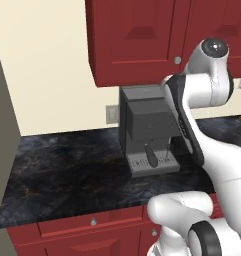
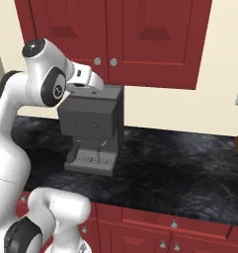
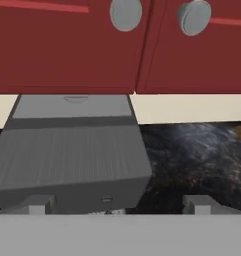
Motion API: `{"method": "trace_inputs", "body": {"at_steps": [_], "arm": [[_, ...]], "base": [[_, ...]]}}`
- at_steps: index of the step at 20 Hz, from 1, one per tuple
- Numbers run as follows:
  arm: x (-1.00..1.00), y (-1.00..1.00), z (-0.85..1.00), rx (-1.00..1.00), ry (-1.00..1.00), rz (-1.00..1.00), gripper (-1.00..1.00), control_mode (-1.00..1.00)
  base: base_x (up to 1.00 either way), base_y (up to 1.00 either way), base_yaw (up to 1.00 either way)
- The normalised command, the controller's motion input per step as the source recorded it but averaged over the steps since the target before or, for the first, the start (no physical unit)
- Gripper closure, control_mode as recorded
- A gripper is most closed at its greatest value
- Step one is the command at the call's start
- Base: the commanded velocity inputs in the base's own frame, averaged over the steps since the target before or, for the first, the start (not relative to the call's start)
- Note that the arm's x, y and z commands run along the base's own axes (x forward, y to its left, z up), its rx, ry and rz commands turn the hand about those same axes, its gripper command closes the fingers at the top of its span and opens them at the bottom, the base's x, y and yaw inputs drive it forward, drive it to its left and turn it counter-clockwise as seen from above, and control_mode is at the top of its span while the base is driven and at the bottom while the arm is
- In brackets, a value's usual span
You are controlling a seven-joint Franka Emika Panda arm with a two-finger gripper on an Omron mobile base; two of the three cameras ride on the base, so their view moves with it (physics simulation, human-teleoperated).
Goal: Open the cabinet, pick the kettle from the cabinet, and place it in the sink.
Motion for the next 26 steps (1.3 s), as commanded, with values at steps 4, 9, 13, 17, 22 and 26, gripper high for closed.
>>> {"method": "trace_inputs", "body": {"at_steps": [4, 9, 13, 17, 22, 26], "arm": [[0.15, -0.11, 0.14, 0.00, 0.07, 0.00, -1.00, -1.00], [0.12, -0.13, 0.07, 0.01, -0.01, 0.05, -1.00, -1.00], [0.14, -0.05, 0.04, 0.00, -0.12, 0.04, -1.00, -1.00], [0.25, -0.01, 0.03, 0.01, -0.09, 0.08, -1.00, -1.00], [0.29, 0.00, 0.11, 0.00, 0.00, 0.04, -1.00, -1.00], [0.31, 0.00, 0.17, 0.00, 0.01, 0.05, -1.00, -1.00]], "base": [[0.00, 0.00, 0.00], [0.00, 0.00, 0.00], [0.00, 0.00, 0.00], [0.00, 0.00, 0.00], [0.00, 0.00, 0.00], [0.00, 0.00, 0.00]]}}
